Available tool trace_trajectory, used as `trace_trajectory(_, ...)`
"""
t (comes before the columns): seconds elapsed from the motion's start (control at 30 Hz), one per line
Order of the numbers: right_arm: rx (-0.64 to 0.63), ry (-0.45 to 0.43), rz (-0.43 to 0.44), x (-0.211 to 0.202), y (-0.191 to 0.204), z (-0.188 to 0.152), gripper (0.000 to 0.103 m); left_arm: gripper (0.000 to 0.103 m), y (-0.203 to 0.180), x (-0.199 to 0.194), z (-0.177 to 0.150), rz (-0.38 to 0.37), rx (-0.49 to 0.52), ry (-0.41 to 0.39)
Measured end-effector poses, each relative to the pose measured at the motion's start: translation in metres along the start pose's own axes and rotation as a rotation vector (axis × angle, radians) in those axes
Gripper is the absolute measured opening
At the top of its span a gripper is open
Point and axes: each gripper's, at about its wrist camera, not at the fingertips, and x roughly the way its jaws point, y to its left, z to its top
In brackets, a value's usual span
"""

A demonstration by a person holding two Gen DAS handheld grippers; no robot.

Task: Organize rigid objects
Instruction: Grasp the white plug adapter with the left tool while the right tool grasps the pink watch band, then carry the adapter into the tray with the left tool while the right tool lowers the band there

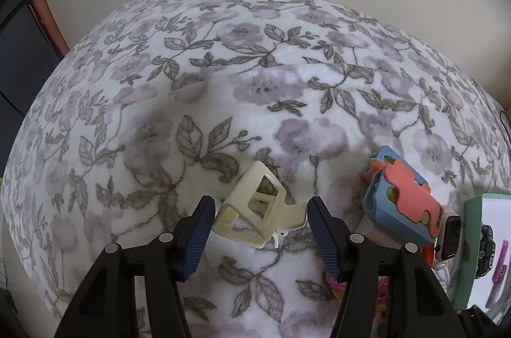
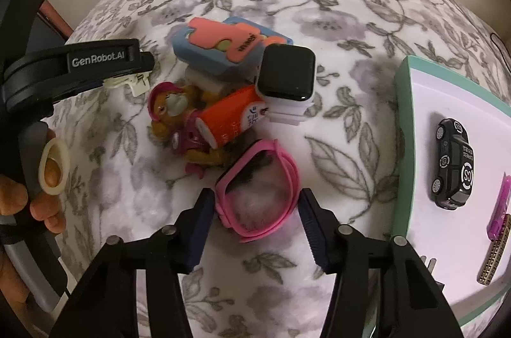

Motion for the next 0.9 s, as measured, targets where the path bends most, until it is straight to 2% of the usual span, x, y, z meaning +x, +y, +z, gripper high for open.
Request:
trace_trajectory(0.3, -0.012, -0.018, -0.002, -0.013, -0.002, 0.000, 0.054, 0.063, 0.001, -0.012, 0.003, -0.003, -0.017, 0.002)
trace_trajectory(0.4, -0.006, -0.043, 0.005, -0.026, -0.003, 0.000, 0.054, 0.060, 0.000, -0.027, 0.006, -0.002, -0.015, -0.023)
trace_trajectory(0.43, -0.006, -0.054, 0.006, -0.031, -0.004, 0.001, 0.054, 0.051, 0.000, -0.031, 0.007, -0.002, -0.013, -0.030)
trace_trajectory(0.47, -0.007, -0.064, 0.008, -0.036, -0.005, 0.001, 0.054, 0.049, -0.001, -0.036, 0.008, -0.003, -0.010, -0.038)
trace_trajectory(0.9, 0.027, -0.150, 0.025, -0.079, -0.019, 0.003, 0.054, 0.049, -0.010, -0.083, 0.017, -0.012, -0.011, -0.112)
